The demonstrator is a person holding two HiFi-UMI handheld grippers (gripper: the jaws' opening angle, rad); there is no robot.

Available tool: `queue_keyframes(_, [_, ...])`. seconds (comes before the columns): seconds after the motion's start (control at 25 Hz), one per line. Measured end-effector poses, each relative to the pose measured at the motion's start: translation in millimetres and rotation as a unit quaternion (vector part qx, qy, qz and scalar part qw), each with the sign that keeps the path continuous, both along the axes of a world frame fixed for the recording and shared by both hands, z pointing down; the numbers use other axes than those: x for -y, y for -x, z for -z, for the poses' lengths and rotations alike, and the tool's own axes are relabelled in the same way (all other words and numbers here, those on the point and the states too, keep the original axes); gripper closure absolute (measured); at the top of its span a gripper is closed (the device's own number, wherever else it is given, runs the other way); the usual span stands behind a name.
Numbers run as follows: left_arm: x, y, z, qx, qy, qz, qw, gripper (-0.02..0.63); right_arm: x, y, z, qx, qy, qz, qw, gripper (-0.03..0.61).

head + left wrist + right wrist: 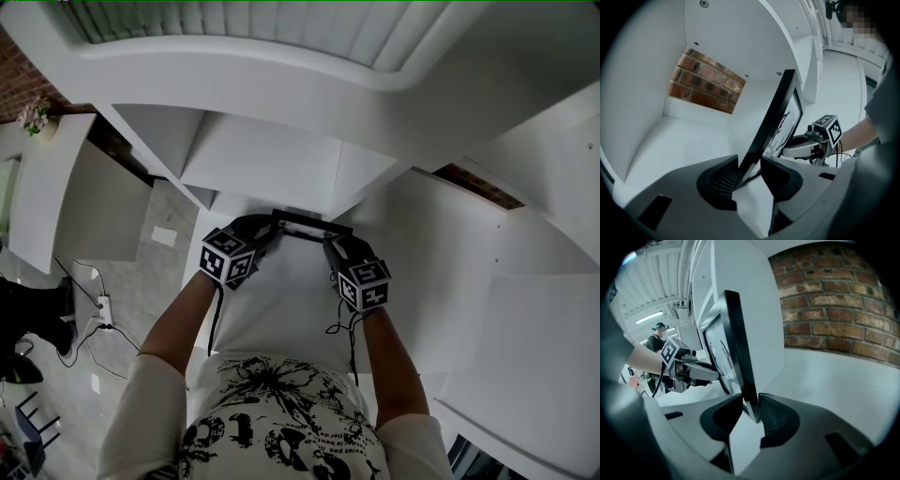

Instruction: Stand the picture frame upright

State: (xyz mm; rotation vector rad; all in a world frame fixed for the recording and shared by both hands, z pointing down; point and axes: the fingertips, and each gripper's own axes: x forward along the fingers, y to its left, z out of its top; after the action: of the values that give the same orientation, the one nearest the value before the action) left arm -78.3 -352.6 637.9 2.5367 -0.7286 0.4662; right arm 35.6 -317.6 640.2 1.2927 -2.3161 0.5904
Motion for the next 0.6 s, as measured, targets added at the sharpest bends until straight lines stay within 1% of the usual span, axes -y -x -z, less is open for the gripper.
queue_keyframes(0.08, [0.2, 0.9, -1.4, 0.006, 0.004, 0.003, 1.0000, 0.449, 0.9, -1.0, -3.4, -0.012, 0.001, -0.004, 1.000, 0.447])
queue_keyframes(0.16, [0.1, 2.8, -3.6, 0.011, 0.009, 0.008, 0.9999, 0.445, 1.4, -1.1, -4.5, -0.021, 0.000, -0.009, 1.000, 0.440])
queue_keyframes(0.24, [-0.7, 5.1, -4.6, 0.012, 0.014, 0.013, 0.9997, 0.437, 0.9, -1.2, -3.8, -0.020, -0.003, -0.014, 1.000, 0.395])
queue_keyframes(0.32, [-2.0, 7.6, -3.9, 0.013, 0.012, 0.018, 0.9997, 0.423, -0.8, -1.5, -3.4, -0.016, -0.003, -0.017, 1.000, 0.378])
queue_keyframes(0.44, [-4.2, 14.0, -2.3, 0.015, 0.005, 0.032, 0.9994, 0.422, -4.7, -3.7, -1.0, -0.019, -0.010, -0.025, 0.999, 0.368])
queue_keyframes(0.52, [-5.1, 20.2, -0.3, 0.010, 0.001, 0.054, 0.9985, 0.422, -8.2, -6.0, 5.7, -0.028, -0.024, -0.033, 0.999, 0.368])
queue_keyframes(0.6, [-6.0, 26.0, 4.8, 0.005, -0.012, 0.080, 0.9967, 0.422, -12.8, -7.5, 15.1, -0.034, -0.038, -0.041, 0.998, 0.381])
